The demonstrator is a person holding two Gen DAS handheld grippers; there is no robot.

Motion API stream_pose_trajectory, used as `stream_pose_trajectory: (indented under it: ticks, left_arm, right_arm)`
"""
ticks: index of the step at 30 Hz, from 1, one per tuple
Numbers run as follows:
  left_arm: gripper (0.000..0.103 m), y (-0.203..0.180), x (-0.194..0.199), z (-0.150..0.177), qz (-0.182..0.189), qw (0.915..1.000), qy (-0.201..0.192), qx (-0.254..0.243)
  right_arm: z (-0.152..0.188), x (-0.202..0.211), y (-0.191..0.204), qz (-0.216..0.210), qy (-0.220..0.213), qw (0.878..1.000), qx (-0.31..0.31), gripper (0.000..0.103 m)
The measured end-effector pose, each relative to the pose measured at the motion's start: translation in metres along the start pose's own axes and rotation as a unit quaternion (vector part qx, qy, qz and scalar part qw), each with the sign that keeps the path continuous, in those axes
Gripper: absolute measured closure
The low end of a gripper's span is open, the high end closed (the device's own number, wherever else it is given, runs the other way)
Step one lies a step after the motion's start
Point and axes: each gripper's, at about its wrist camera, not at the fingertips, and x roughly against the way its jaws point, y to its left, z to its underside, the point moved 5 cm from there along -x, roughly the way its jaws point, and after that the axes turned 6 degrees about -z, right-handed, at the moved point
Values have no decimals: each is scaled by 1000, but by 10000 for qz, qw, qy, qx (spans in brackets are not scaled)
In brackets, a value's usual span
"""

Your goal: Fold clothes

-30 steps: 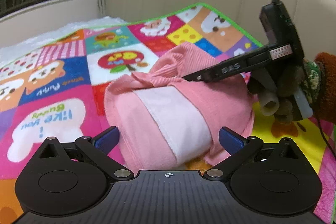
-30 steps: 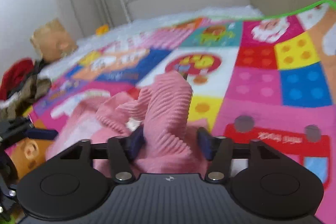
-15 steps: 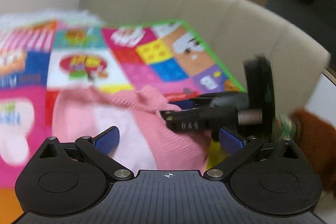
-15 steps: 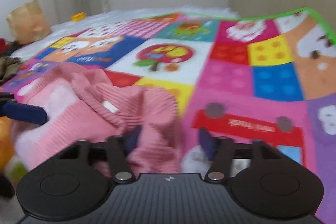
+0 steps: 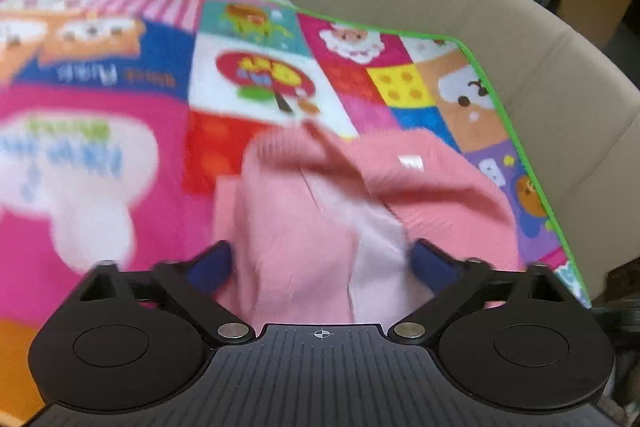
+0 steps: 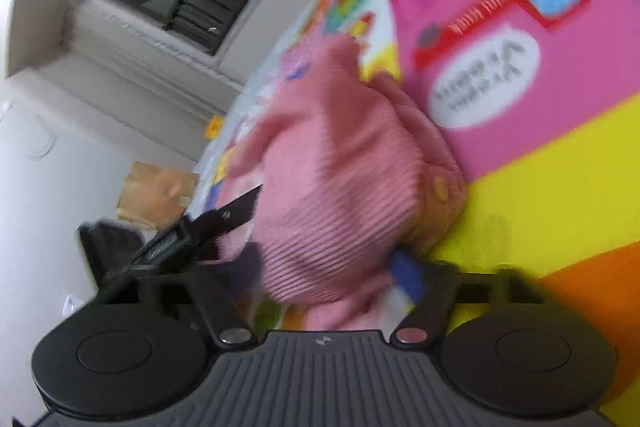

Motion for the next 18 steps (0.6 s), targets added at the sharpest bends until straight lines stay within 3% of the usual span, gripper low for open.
stream_pose_trajectory:
  ticks: [2, 4, 6, 9, 12, 14, 16, 18]
  left_arm:
    - [29, -7, 8, 7, -81, 9997, -127, -170]
    - [35, -27, 16, 16, 3, 9982, -144, -588]
    - [35, -54, 23, 31, 317, 9942, -44, -1024]
    - [34, -102, 33, 63, 982, 9809, 181, -1667]
    - [24, -137, 47, 91, 1538, 9644, 305, -2129]
    - [20, -145, 62, 95, 1627, 9590, 143, -2314]
    - [16, -137, 73, 79, 1507, 9659, -180, -2100]
    - [11, -127, 83, 62, 1368, 9718, -513, -1852]
  right_arm:
    - [-14, -2, -6, 51, -72, 9999, -64, 57]
    - [-31, -2, -2, 279, -200, 9990, 291, 57]
    - [-49, -1, 7, 610, -394, 9938, 846, 55]
    - [-69, 5, 18, 1064, -716, 9807, 1478, 54]
    - [-84, 13, 28, 1484, -1033, 9619, 2051, 30]
    - [-80, 24, 29, 1635, -1174, 9505, 2366, 11]
    - [-71, 29, 15, 1724, -1124, 9510, 2307, 0]
    - [-60, 31, -1, 1816, -1039, 9538, 2155, 0]
